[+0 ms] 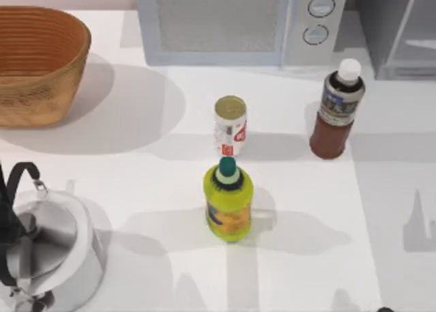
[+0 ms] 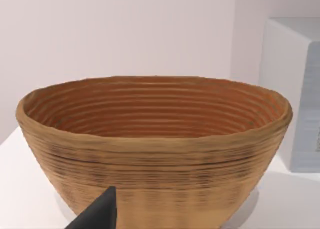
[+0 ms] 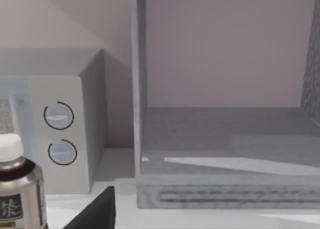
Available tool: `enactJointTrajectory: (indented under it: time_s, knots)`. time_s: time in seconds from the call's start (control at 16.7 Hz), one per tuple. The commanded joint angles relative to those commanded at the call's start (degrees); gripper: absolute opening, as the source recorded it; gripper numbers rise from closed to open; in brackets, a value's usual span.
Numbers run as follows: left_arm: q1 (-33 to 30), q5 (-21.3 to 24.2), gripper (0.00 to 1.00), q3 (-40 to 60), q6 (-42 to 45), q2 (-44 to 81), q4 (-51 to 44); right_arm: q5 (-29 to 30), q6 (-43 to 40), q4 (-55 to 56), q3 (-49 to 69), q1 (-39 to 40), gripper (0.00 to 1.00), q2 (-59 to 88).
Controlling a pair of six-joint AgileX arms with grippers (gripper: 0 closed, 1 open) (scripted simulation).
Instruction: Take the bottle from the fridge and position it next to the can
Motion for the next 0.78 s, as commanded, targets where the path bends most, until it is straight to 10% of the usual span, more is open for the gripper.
enactJointTrajectory:
  time_s: [0.78]
  knots:
    - [0.0, 0.0, 1.0, 0.0, 0.0, 0.0, 0.0, -0.32, -0.39, -61.22, 25.75, -0.03, 1.0, -31.5]
